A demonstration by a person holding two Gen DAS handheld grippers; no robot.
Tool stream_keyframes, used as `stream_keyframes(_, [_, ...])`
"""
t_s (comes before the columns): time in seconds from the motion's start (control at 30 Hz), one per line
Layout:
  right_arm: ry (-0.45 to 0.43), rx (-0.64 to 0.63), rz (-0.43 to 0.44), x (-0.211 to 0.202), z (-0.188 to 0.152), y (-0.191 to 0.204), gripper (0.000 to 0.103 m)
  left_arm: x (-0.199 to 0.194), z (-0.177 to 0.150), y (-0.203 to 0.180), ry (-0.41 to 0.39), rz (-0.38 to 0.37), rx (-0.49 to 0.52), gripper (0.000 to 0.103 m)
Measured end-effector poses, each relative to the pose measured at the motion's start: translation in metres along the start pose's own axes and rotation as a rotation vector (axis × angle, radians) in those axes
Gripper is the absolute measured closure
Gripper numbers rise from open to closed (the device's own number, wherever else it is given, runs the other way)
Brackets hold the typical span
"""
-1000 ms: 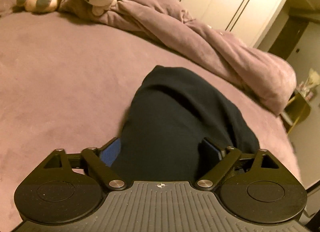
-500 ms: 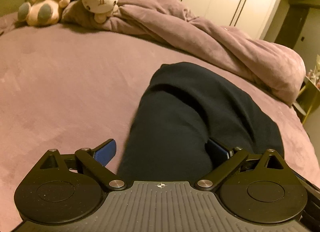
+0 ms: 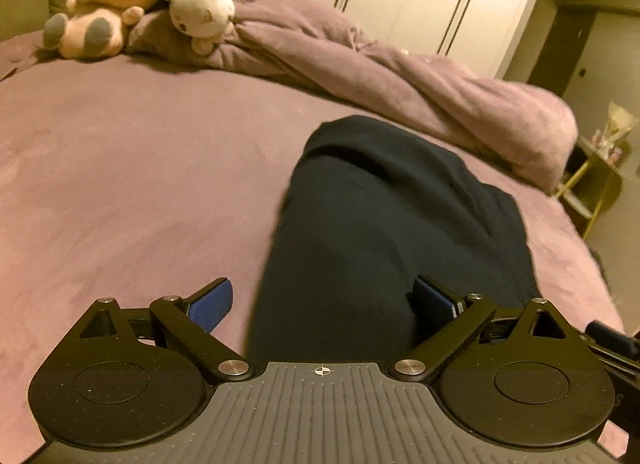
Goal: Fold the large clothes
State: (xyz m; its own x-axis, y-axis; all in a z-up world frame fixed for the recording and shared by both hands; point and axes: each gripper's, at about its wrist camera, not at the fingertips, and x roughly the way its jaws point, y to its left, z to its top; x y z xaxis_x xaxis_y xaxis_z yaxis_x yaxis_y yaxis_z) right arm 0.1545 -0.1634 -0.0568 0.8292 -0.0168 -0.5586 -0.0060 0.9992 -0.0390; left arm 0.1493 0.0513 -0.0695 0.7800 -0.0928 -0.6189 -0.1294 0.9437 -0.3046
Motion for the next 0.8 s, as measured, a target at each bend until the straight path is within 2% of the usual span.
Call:
stream_keyframes(0.13, [0.068, 0.063, 0.055, -0.033, -0.026, -0.012, 0.033, -0.035, -0.022, 0.018, 0.056, -0.027, -0.035, 0.004])
stream_keyframes(0.23, [0.134, 0.073, 0.05, -0.039, -0.045, -0.016, 0.032, -0.043, -0.033, 0.023, 0.113, -0.016, -0.031, 0.004])
stream_keyframes(0.33, [0.173, 0.112, 0.041, -0.036, -0.048, -0.019, 0.031, -0.041, -0.036, 0.02, 0.16, -0.009, 0.002, 0.004])
stream_keyframes(0.37, [0.187, 0.115, 0.027, -0.034, -0.047, -0.018, 0.028, -0.041, -0.037, 0.019, 0.161, -0.007, 0.01, 0.004])
stream_keyframes(0.5, [0.228, 0.043, -0.045, -0.02, -0.044, -0.005, 0.022, -0.037, -0.039, 0.017, 0.166, 0.008, 0.043, 0.003])
stream_keyframes(0.57, [0.247, 0.037, -0.05, -0.012, -0.046, -0.005, 0.02, -0.037, -0.041, 0.019, 0.175, 0.008, 0.041, 0.003])
stream_keyframes(0.7, [0.272, 0.011, -0.06, 0.005, -0.047, -0.007, 0.007, -0.037, -0.043, 0.019, 0.21, 0.05, 0.051, 0.004])
stream_keyframes(0.8, [0.301, 0.041, -0.03, 0.009, -0.044, -0.016, 0.006, -0.043, -0.043, 0.021, 0.228, 0.068, 0.063, 0.004])
